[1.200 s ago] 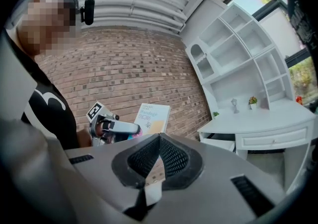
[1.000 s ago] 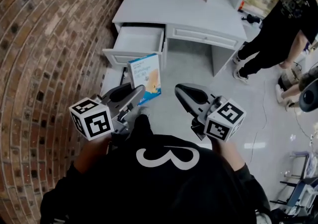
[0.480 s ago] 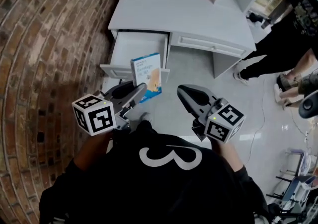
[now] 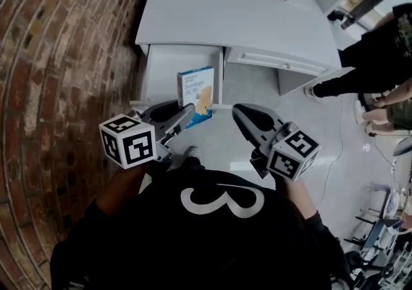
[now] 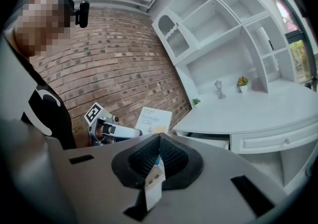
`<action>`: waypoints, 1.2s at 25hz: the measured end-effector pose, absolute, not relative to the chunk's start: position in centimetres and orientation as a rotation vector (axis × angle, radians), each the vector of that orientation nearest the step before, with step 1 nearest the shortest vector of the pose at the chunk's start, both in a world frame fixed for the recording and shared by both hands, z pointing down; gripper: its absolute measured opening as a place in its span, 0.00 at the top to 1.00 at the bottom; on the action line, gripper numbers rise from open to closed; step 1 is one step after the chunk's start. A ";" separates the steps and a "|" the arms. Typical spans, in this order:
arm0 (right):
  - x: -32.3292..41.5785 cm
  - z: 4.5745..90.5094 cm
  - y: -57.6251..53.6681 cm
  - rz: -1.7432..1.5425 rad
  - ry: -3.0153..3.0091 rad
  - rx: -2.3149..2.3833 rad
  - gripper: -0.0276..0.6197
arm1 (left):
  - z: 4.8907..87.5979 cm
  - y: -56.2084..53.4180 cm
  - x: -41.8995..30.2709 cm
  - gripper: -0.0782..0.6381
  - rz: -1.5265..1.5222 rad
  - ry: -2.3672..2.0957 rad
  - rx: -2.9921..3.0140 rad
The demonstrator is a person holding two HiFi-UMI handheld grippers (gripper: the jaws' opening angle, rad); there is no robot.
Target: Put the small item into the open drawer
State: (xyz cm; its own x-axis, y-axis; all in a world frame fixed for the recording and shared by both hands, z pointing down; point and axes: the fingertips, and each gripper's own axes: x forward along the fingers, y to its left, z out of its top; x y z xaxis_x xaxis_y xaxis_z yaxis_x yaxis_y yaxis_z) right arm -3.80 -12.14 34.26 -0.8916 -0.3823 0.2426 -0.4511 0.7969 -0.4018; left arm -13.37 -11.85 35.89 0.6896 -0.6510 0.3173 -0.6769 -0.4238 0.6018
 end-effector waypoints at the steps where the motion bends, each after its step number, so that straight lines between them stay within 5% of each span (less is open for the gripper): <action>1: -4.2 34.6 -12.7 0.698 -2.828 0.667 0.94 | 36.4 -12.5 -13.8 0.77 0.056 -1.004 2.163; 30: -6.9 43.3 -21.4 0.913 -2.683 0.821 0.94 | 54.0 -25.9 -17.8 0.77 0.473 -0.911 2.010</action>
State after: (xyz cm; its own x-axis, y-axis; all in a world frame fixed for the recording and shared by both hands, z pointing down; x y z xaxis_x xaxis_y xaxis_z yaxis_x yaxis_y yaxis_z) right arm -6.91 -21.40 43.30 -0.8283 -0.4426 0.3436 -0.5603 0.6570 -0.5045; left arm -17.79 -25.94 53.96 0.6620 -0.4250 0.6174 -0.7495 -0.3671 0.5509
